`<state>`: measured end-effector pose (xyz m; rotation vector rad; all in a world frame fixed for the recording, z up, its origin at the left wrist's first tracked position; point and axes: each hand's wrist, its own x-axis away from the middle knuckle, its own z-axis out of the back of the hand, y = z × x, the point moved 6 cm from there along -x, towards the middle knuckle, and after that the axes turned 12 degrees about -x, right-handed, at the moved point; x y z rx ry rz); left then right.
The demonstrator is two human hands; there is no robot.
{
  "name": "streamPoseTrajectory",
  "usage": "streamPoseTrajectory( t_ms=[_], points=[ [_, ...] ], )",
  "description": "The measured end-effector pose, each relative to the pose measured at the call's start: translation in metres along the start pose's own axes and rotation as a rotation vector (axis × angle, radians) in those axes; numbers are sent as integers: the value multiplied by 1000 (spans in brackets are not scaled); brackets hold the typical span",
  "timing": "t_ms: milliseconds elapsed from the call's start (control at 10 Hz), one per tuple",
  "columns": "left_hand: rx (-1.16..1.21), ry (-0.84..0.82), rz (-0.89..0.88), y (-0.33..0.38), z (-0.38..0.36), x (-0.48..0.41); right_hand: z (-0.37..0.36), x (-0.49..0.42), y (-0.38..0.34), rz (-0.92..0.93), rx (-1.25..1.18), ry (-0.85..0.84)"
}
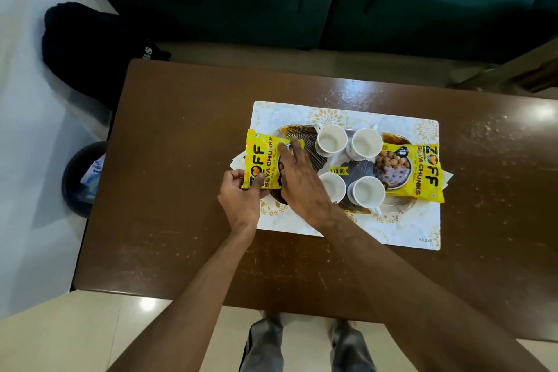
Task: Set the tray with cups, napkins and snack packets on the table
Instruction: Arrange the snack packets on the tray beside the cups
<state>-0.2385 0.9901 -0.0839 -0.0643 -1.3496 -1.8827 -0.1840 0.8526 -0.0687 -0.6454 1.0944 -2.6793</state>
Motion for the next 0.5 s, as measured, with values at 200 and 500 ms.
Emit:
streamPoseTrajectory(
  t_ms=[200,500],
  points=[
    [-58,-129,-76,4,3,0,4,-1,-1,-4,-82,29],
    [-294,-72,-150,10,44,28,61,72,5,33,-320,368]
  ],
)
